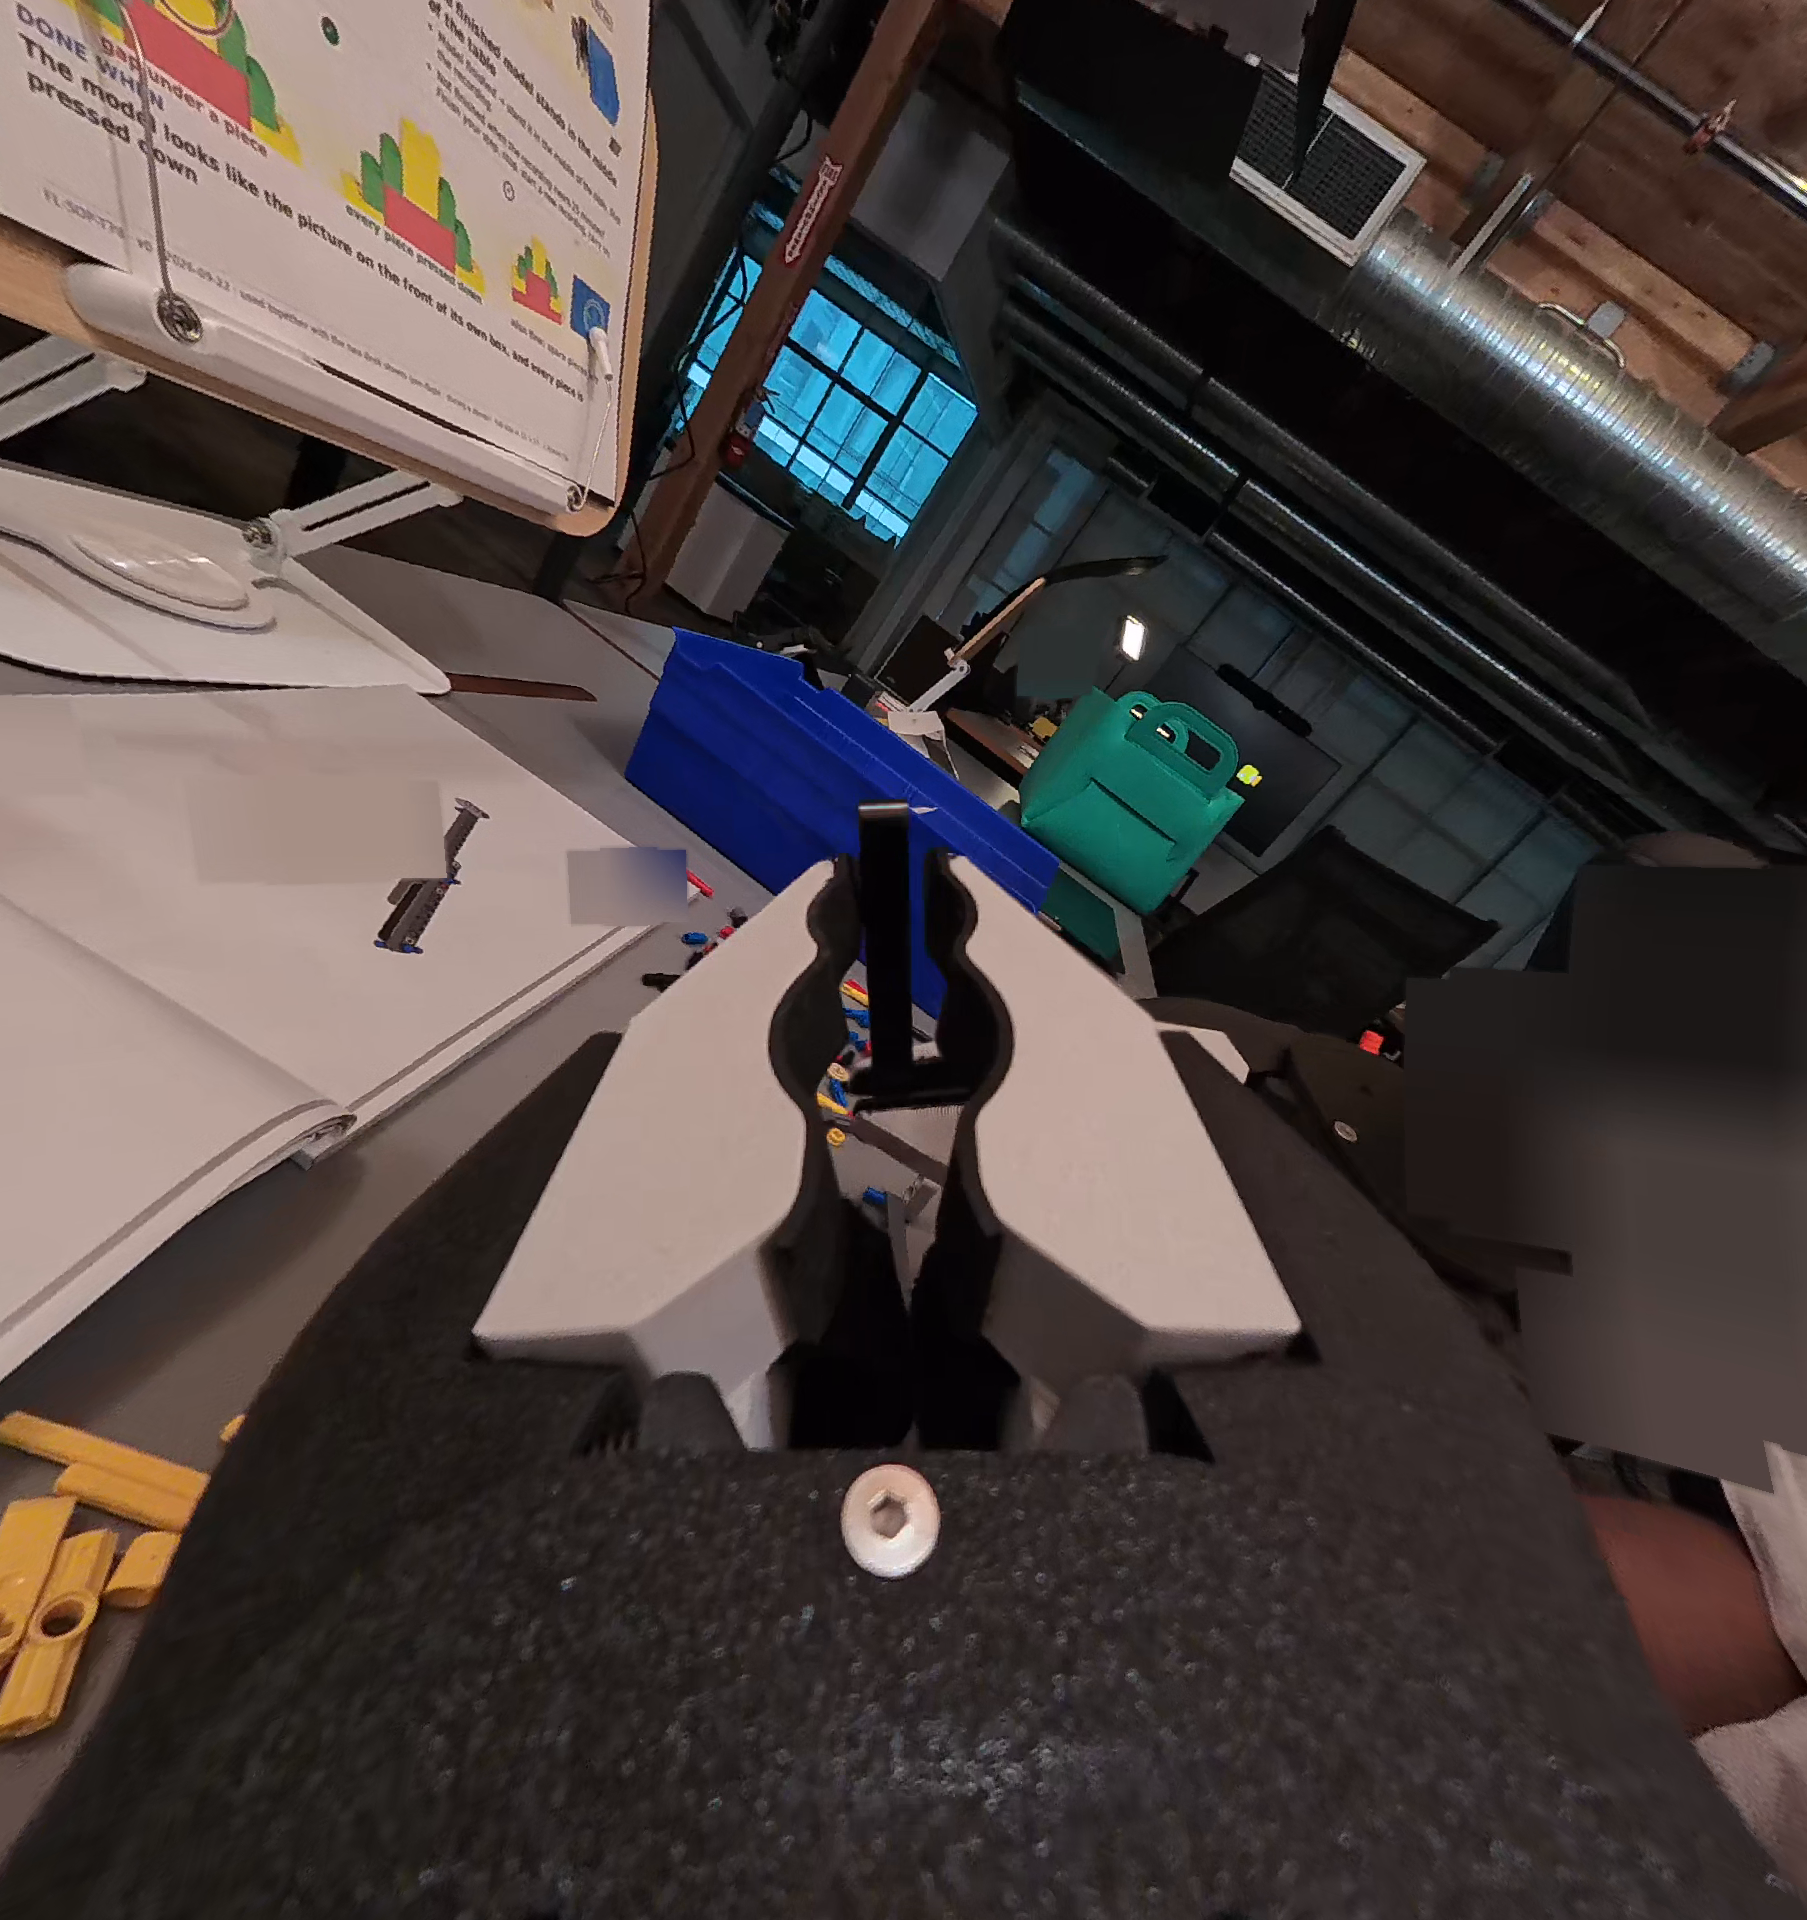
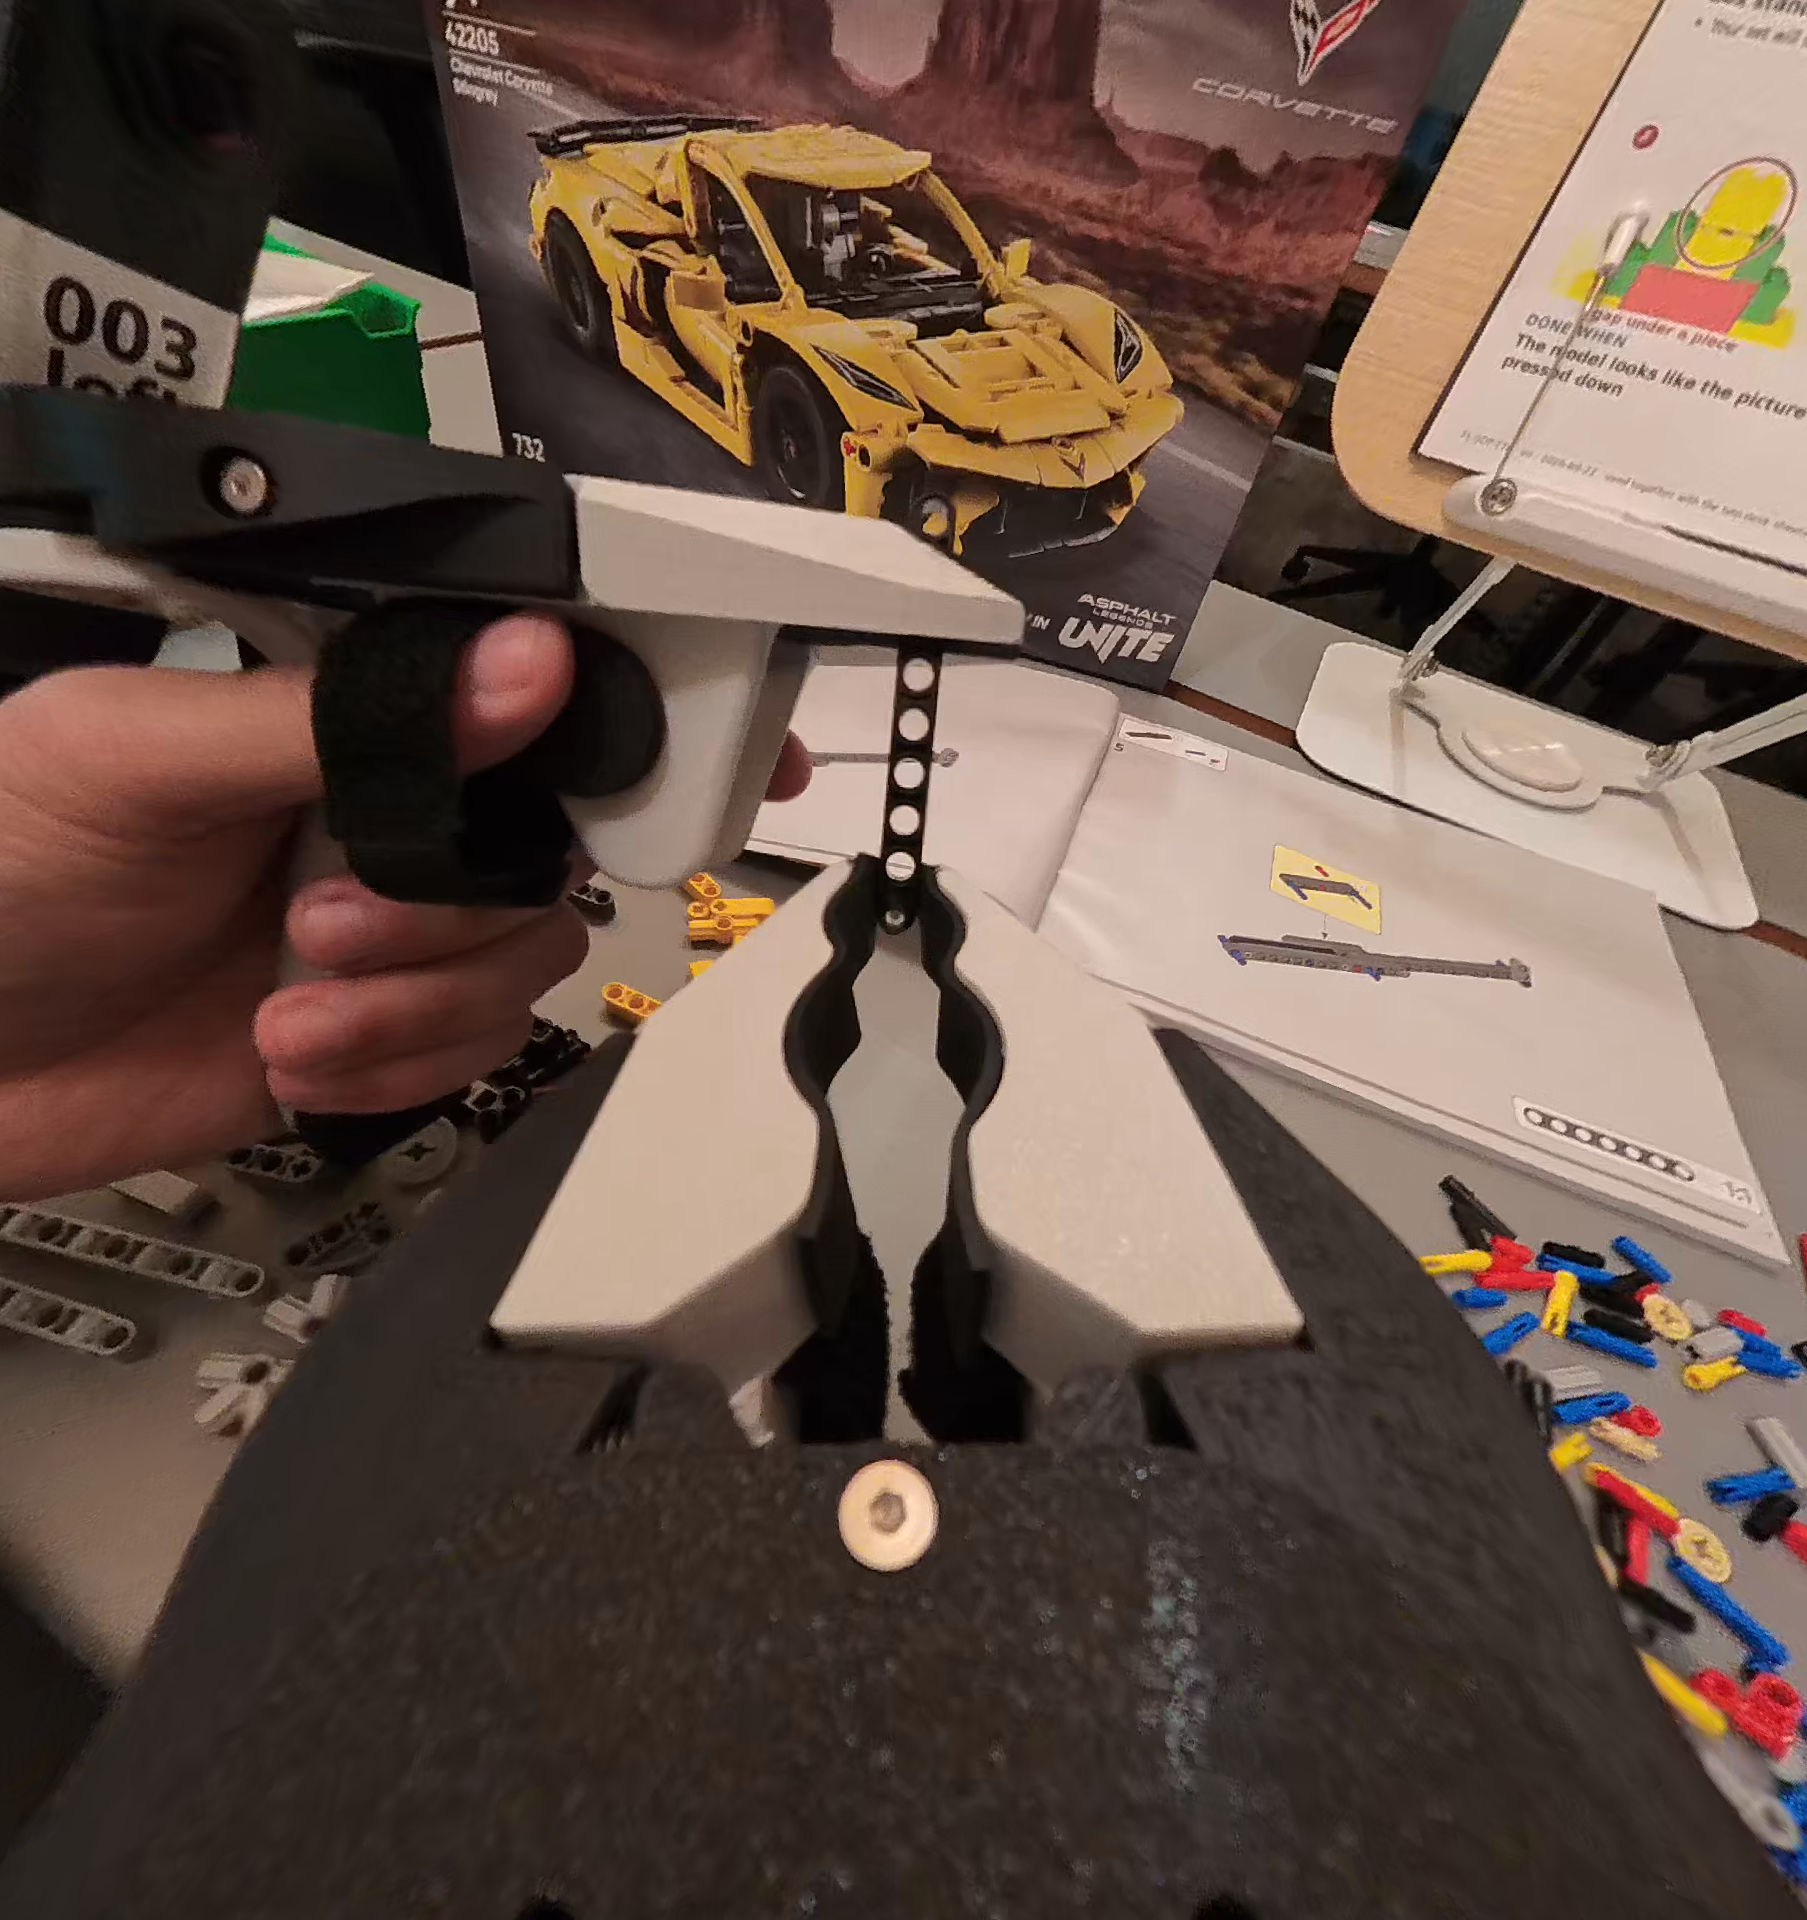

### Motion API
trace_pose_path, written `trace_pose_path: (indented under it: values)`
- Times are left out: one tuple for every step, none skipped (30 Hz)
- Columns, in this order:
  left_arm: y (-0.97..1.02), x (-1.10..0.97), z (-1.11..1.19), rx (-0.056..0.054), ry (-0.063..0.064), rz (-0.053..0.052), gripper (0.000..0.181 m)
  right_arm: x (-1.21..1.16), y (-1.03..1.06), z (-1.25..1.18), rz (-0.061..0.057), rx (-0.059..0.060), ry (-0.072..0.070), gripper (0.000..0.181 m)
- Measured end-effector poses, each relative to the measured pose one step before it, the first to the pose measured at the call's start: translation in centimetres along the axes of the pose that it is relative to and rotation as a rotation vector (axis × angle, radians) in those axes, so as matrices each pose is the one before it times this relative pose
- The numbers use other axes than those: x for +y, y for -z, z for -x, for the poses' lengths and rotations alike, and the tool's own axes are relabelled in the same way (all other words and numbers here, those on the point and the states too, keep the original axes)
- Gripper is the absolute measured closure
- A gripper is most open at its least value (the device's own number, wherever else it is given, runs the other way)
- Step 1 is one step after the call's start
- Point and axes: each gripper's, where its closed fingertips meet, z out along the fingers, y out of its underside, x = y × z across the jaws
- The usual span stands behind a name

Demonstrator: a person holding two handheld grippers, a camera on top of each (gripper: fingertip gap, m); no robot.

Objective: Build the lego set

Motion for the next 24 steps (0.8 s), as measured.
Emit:
trace_pose_path:
  values:
    - [-0.019,0.001,-0.022,-0.0020,-0.0050,-0.0041,0.172,-0.064,0.018,0.017,-0.0040,0.0026,-0.0287,0.174]
    - [-0.033,0.012,-0.036,-0.0011,-0.0016,-0.0040,0.172,-0.139,0.023,0.120,-0.0094,-0.0025,-0.0281,0.174]
    - [-0.038,0.012,-0.031,-0.0008,0.0014,-0.0043,0.172,-0.005,-0.027,0.109,0.0003,0.0005,-0.0162,0.174]
    - [-0.029,-0.003,0.027,-0.0041,0.0025,-0.0052,0.173,-0.011,-0.025,-0.021,0.0009,0.0073,-0.0041,0.174]
    - [-0.013,-0.028,0.075,-0.0071,0.0012,-0.0059,0.174,-0.053,-0.003,-0.087,-0.0026,0.0083,-0.0046,0.174]
    - [0.007,-0.052,0.078,-0.0066,0.0008,-0.0078,0.175,-0.038,-0.005,-0.043,-0.0009,0.0020,-0.0081,0.174]
    - [0.012,-0.039,0.055,-0.0059,0.0008,-0.0067,0.175,0.009,-0.017,-0.074,0.0033,0.0040,-0.0098,0.174]
    - [-0.019,0.000,0.006,-0.0017,-0.0006,-0.0053,0.175,0.009,0.006,0.008,0.0028,-0.0012,-0.0145,0.174]
    - [-0.041,0.012,-0.012,-0.0006,-0.0006,-0.0024,0.174,0.000,0.017,0.055,0.0019,-0.0038,-0.0190,0.174]
    - [-0.038,0.026,0.010,-0.0023,-0.0017,-0.0003,0.175,0.013,0.021,0.030,0.0005,-0.0011,-0.0181,0.174]
    - [-0.040,0.021,-0.007,-0.0024,-0.0046,0.0008,0.175,0.025,0.032,-0.103,-0.0004,0.0097,-0.0154,0.174]
    - [-0.037,0.057,0.007,-0.0035,-0.0072,0.0032,0.174,0.098,0.004,-0.070,0.0030,0.0057,-0.0143,0.174]
    - [-0.033,0.070,0.045,-0.0064,-0.0080,0.0037,0.173,0.134,-0.017,0.021,0.0041,-0.0012,-0.0147,0.174]
    - [-0.007,0.007,0.011,-0.0051,-0.0068,-0.0011,0.173,0.043,0.035,-0.235,-0.0047,0.0126,-0.0098,0.174]
    - [-0.013,-0.002,-0.035,-0.0015,-0.0047,-0.0010,0.173,0.004,0.035,-0.231,-0.0063,0.0104,0.0011,0.174]
    - [-0.003,0.035,0.020,-0.0049,-0.0055,0.0017,0.174,0.097,-0.025,0.024,0.0019,-0.0064,0.0020,0.174]
    - [0.000,0.032,0.150,-0.0124,-0.0098,0.0021,0.174,0.195,-0.032,-0.097,0.0085,0.0025,0.0010,0.174]
    - [0.046,-0.079,0.108,-0.0100,-0.0112,-0.0039,0.175,0.078,0.024,-0.243,0.0002,0.0104,-0.0032,0.174]
    - [0.025,-0.067,-0.038,0.0007,-0.0098,-0.0011,0.175,-0.003,0.019,0.162,-0.0025,-0.0148,-0.0179,0.174]
    - [-0.016,0.072,-0.069,0.0023,-0.0100,0.0090,0.175,0.085,0.003,0.227,0.0040,-0.0129,-0.0138,0.174]
    - [-0.030,0.095,0.069,-0.0067,-0.0116,0.0098,0.175,0.026,0.019,0.007,-0.0005,0.0031,0.0022,0.174]
    - [-0.019,0.055,-0.061,0.0004,-0.0097,0.0057,0.175,0.001,0.041,0.066,-0.0023,0.0005,0.0025,0.174]
    - [0.005,0.012,-0.174,0.0082,-0.0049,0.0043,0.175,-0.034,0.025,0.286,-0.0063,-0.0135,-0.0058,0.174]
    - [0.047,-0.033,-0.113,0.0027,-0.0074,0.0011,0.175,-0.073,0.046,0.239,-0.0085,-0.0084,-0.0053,0.173]
